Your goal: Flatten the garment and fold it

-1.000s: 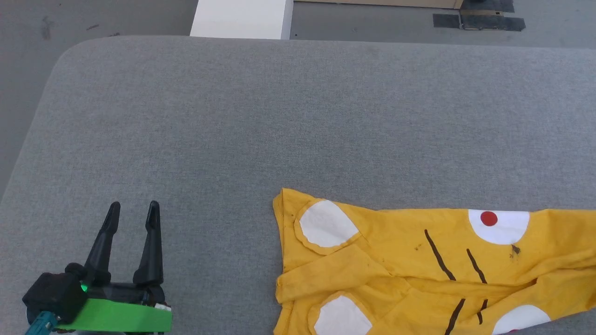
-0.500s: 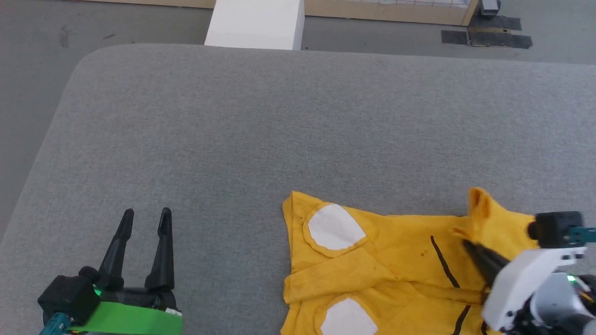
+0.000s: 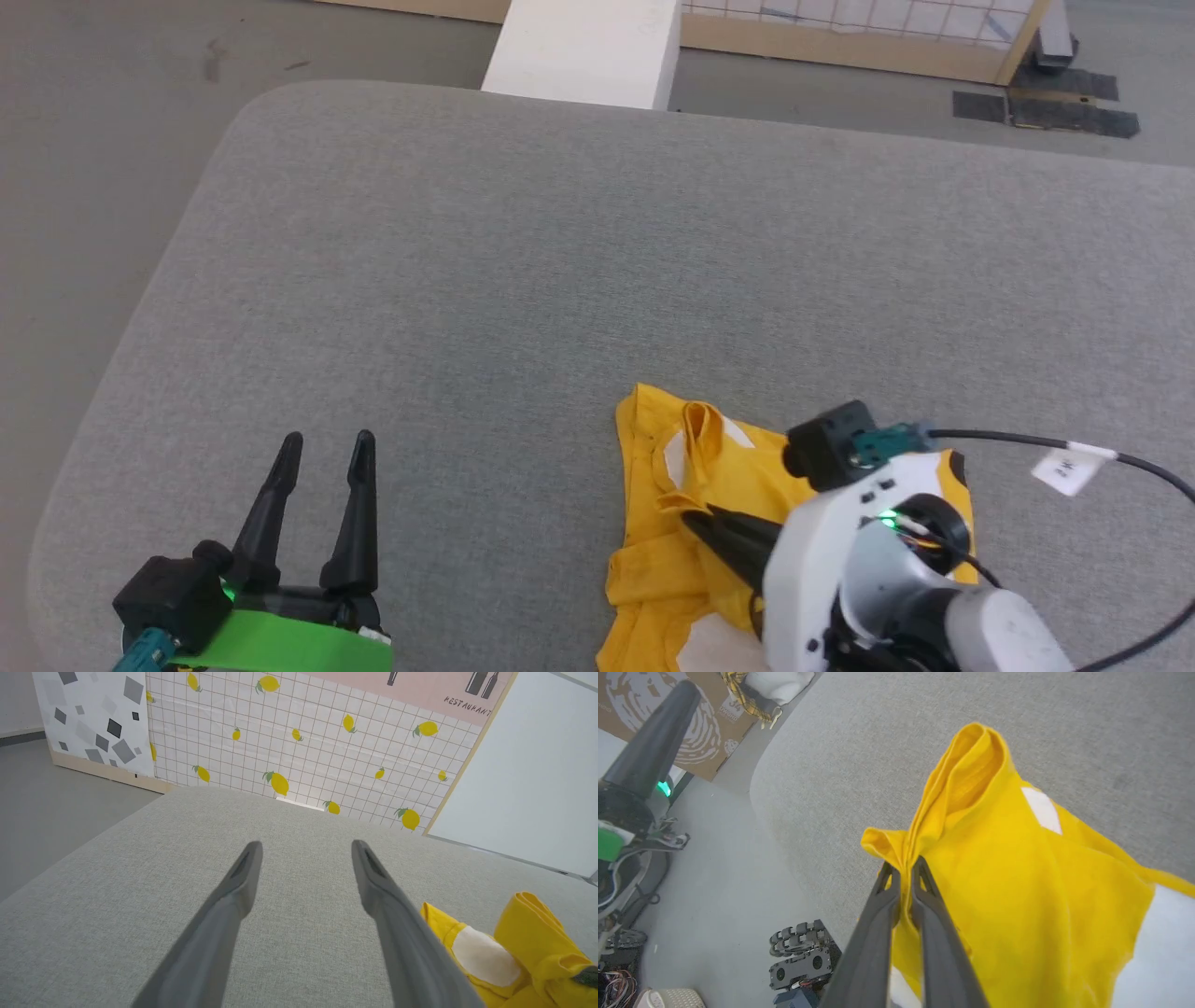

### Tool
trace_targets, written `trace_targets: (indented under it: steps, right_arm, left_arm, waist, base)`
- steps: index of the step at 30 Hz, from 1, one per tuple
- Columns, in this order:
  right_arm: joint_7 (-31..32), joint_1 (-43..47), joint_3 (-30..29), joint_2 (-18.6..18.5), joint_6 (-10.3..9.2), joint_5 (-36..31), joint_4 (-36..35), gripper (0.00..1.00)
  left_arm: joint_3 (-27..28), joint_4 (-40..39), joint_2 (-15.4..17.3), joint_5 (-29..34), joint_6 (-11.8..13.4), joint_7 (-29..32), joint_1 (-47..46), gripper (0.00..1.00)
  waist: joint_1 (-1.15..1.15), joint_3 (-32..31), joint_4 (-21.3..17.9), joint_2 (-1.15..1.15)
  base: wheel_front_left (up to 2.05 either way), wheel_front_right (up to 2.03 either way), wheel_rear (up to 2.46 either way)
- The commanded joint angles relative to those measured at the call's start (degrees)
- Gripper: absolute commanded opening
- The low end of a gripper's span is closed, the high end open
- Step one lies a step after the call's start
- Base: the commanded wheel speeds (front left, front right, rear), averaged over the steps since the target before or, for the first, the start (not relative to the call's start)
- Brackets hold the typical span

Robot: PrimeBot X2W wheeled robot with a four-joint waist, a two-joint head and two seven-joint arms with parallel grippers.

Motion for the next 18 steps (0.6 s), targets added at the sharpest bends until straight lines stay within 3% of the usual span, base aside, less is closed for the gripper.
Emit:
trace_targets:
  steps: [1, 10, 11, 12, 18]
  right_arm:
    - [-0.91, -1.53, 0.79, 0.36, -0.09, -0.10, 1.46, 0.00]
    - [-7.40, -5.45, 2.21, 1.33, -0.09, -5.02, 16.15, 0.00]
    - [-8.14, -5.88, 2.31, 1.38, -0.09, -5.91, 17.58, 0.29]
    - [-8.68, -6.23, 2.47, 1.40, -0.09, -6.29, 19.38, 1.00]
    - [-11.16, -8.70, 5.18, 1.44, -0.09, -5.03, 23.85, 1.00]
  left_arm:
    - [-0.14, 0.27, -0.46, -0.23, -0.18, -0.27, 0.11, 1.00]
    - [-0.66, 1.44, -1.11, -0.37, -0.29, -0.27, 0.18, 1.00]
    - [-0.73, 1.54, -1.16, -0.38, -0.27, -0.27, 0.21, 1.00]
    - [-0.81, 1.66, -1.20, -0.39, -0.23, -0.27, 0.24, 1.00]
    - [-1.10, 2.00, -1.18, -0.68, -0.14, -0.18, 0.39, 1.00]
  waist:
    - [0.00, -0.11, 0.62, 0.00]
    - [0.00, -0.76, 1.57, 0.00]
    - [0.00, -0.83, 1.58, 0.00]
    - [0.00, -0.94, 1.54, 0.00]
    - [0.00, -1.27, 0.61, 0.00]
  base:
    - [0.00, 0.00, 0.00]
    - [0.00, 0.00, 0.00]
    - [0.00, 0.00, 0.00]
    - [0.00, 0.00, 0.00]
    - [0.00, 0.00, 0.00]
